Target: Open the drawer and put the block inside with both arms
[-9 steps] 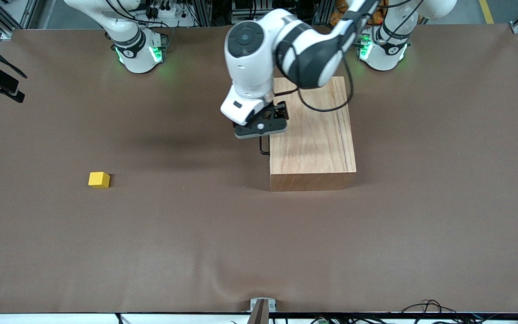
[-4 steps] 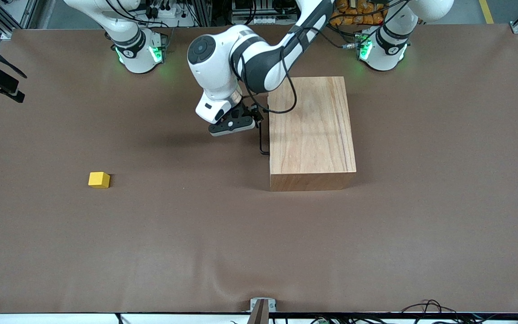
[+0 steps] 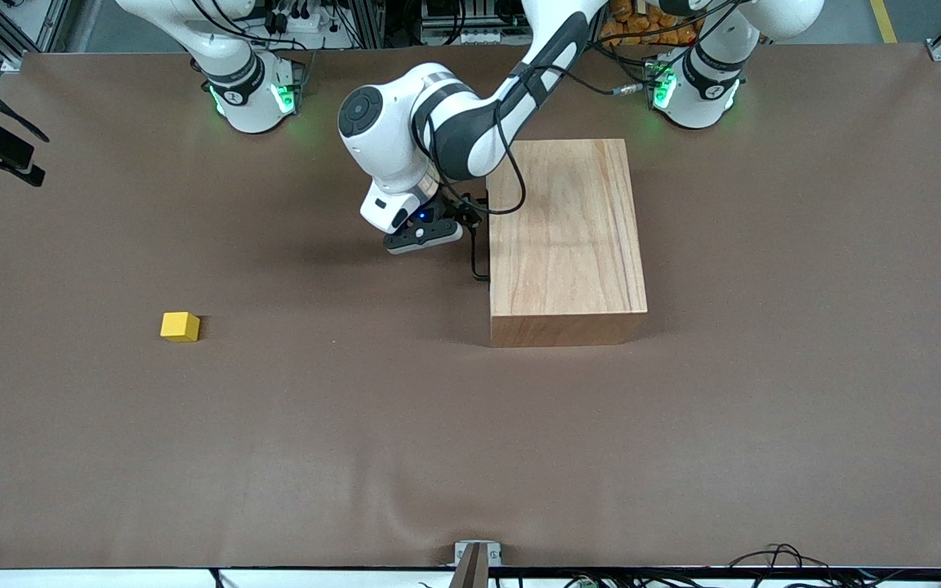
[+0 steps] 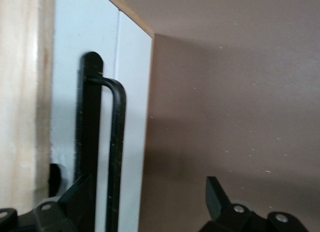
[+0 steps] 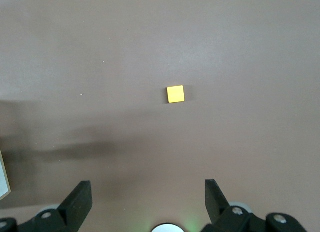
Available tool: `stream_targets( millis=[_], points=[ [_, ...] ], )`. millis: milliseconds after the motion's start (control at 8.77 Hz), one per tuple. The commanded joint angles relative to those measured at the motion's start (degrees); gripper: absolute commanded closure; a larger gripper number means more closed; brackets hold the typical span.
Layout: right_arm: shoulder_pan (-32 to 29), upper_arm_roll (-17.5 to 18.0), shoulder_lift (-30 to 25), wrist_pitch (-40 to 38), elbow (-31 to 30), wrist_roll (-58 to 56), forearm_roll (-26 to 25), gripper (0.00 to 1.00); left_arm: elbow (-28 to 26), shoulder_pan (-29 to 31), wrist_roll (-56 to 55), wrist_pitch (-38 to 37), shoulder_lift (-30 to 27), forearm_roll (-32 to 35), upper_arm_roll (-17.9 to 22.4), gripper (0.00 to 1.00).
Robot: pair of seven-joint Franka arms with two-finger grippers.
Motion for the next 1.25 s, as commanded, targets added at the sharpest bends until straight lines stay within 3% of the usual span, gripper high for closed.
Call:
stream_targets(
  millis=[0,1140],
  points=[
    [-0.77,0.49,0.46,-0.73,1.15,-0.47,-0.08,0.0,1.98,-0.65,0.9,-1.83,1.75,1.53,0.93,0.0],
    [-0.77,0.49,0.46,-0.73,1.15,-0.47,-0.08,0.0,1.98,-0.39,5.21,0.55,3.69,1.44,0.76,0.0]
  ],
)
